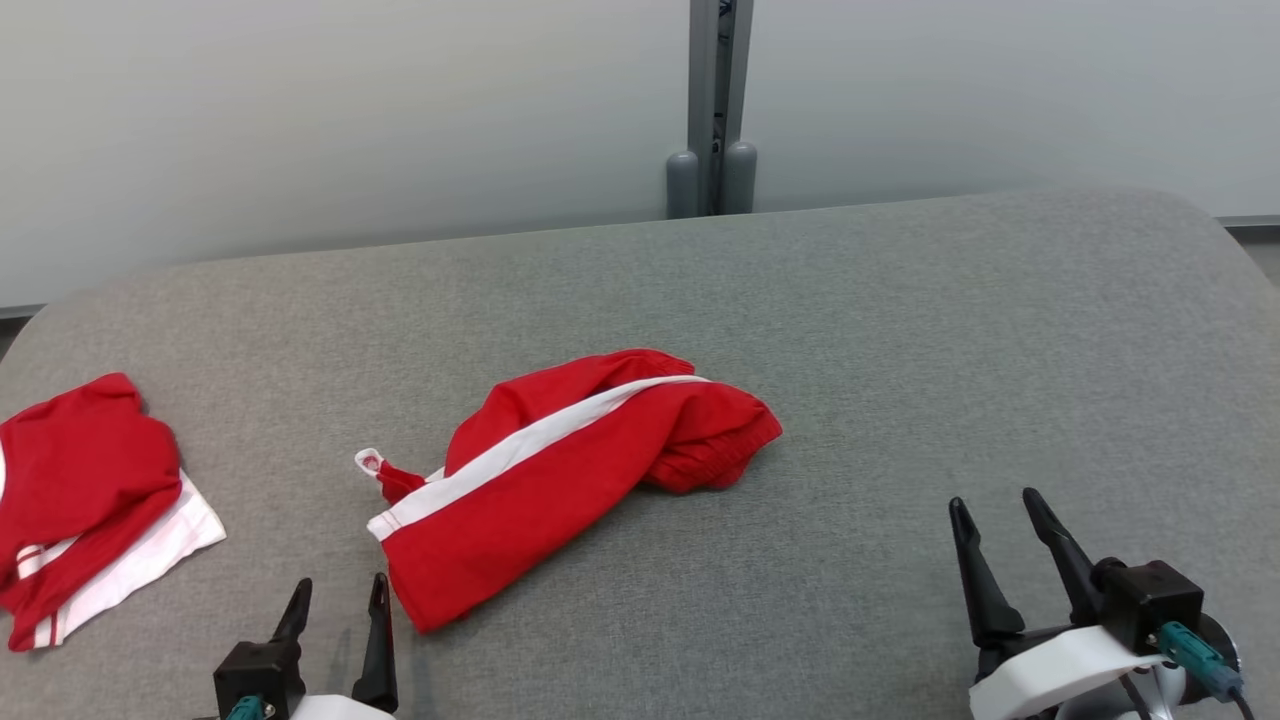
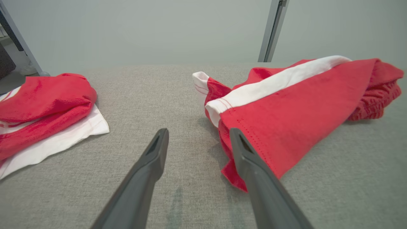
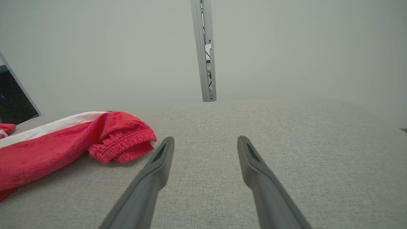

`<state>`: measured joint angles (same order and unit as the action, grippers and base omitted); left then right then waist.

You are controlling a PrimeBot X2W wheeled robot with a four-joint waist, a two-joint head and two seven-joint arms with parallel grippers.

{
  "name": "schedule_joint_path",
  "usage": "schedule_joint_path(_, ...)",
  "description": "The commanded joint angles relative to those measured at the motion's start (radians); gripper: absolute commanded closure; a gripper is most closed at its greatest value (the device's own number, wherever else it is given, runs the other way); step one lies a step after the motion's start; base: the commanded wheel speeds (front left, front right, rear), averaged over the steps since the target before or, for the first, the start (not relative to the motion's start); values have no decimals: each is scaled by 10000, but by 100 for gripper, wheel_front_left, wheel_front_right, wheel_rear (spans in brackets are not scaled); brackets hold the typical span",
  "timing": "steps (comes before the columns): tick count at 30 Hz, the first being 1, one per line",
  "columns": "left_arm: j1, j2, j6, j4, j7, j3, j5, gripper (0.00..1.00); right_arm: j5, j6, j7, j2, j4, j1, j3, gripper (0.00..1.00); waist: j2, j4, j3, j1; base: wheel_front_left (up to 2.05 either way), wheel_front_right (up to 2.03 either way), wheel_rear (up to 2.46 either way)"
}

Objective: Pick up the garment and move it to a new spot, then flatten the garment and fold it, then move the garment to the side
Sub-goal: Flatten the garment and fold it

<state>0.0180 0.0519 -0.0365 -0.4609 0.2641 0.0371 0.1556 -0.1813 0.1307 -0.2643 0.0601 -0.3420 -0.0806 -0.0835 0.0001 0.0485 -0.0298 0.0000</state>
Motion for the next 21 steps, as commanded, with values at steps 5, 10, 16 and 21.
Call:
schedule_joint_path(5,-220,5,-43,644,4,-187,-232,0,-147,1,0,38,-39,-253,-261,0,-1,-386,-187,0,0,0,0)
schedule_joint_path(10,-22,6,-12,972,4,172,-14,0,-231,1,2,156,-285,-836,-532,0,-1,-1049,-574,0,0,0,0)
schedule_joint_path(16,117,6,-40,982,4,626,195,0,-418,1,0,553,-1223,-1968,-1132,0,-1,-1955,-1020,0,0,0,0)
schedule_joint_path(21,181,4,-87,995,4,828,320,0,-646,1,2,808,-2123,-2778,-1425,0,-1,-2524,-1311,0,0,0,0)
